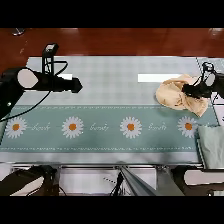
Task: Fold the shirts.
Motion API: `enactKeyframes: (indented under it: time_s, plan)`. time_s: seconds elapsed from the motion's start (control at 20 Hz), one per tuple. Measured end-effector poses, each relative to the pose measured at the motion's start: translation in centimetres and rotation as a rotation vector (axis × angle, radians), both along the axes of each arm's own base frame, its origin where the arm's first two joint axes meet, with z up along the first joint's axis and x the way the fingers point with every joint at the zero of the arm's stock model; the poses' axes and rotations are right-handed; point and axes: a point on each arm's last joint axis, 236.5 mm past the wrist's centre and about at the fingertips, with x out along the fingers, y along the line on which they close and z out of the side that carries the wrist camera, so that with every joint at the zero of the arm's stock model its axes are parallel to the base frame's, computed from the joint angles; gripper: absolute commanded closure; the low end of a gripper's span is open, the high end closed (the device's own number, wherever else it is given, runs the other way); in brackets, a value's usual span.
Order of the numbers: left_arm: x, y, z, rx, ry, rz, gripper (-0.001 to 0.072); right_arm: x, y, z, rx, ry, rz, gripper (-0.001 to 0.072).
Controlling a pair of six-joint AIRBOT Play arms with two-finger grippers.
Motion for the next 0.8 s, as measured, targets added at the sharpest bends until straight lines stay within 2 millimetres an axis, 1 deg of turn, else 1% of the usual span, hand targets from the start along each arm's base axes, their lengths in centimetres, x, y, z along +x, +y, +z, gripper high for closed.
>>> enactKeyframes:
  time_s: [0.05,0.1,0.15,0.2,0.25,0.3,0.35,0.4,0.45,0.5,0.6,0.65,0.7,0.8]
  plan:
    - [-0.3,0.3,0.0,0.002,0.015,0.001,0.0004,0.2,0.5,0.2,0.023,0.008,0.019,0.0684]
    - [-0.6,0.7,0.1,0.007,0.035,0.004,0.0005,0.5,1.0,0.9,0.05,0.009,0.036,0.0684]
    - [-1.1,1.3,0.1,0.012,0.062,0.008,0.0005,1.4,1.5,2.5,0.071,-0.019,0.056,0.0684]
    - [-1.6,1.9,0.3,0.018,0.087,0.011,0.0004,2.8,1.9,5.1,0.081,-0.077,0.078,0.0684]
    - [-2.4,2.5,0.4,0.025,0.114,0.01,0.0005,4.2,2.4,8.4,0.094,-0.146,0.098,0.0684]
    - [-3.4,3.1,0.5,0.033,0.144,0.007,0.0004,5.5,2.8,12.3,0.097,-0.233,0.118,0.0684]
    - [-4.4,3.5,0.8,0.037,0.164,0.003,0.0004,6.6,3.4,17.2,0.1,-0.343,0.139,0.0684]
    - [-5.9,3.3,1.0,0.022,0.187,-0.009,0.0005,7.1,4.1,21.8,0.103,-0.445,0.161,0.0684]
    - [-7.3,2.5,1.4,-0.012,0.198,-0.03,0.0005,7.2,5.1,27.1,0.103,-0.559,0.189,0.0685]
    - [-8.8,1.5,1.7,-0.053,0.198,-0.056,0.0005,6.7,6.1,32.5,0.1,-0.679,0.219,0.0685]
    - [-11.9,-0.7,2.3,-0.136,0.174,-0.108,0.0005,4.5,8.2,41.1,0.087,-0.864,0.283,0.0684]
    - [-12.9,-1.6,2.5,-0.17,0.152,-0.122,0.0005,2.9,9.4,45.5,0.081,-0.959,0.32,0.0684]
    - [-13.8,-1.9,2.4,-0.188,0.133,-0.128,0.0005,1.1,10.7,49.4,0.075,-1.048,0.358,0.0685]
    - [-14.5,-2.4,2.7,-0.226,0.095,-0.125,0.0005,-2.5,13.5,55.5,0.055,-1.183,0.437,0.0684]
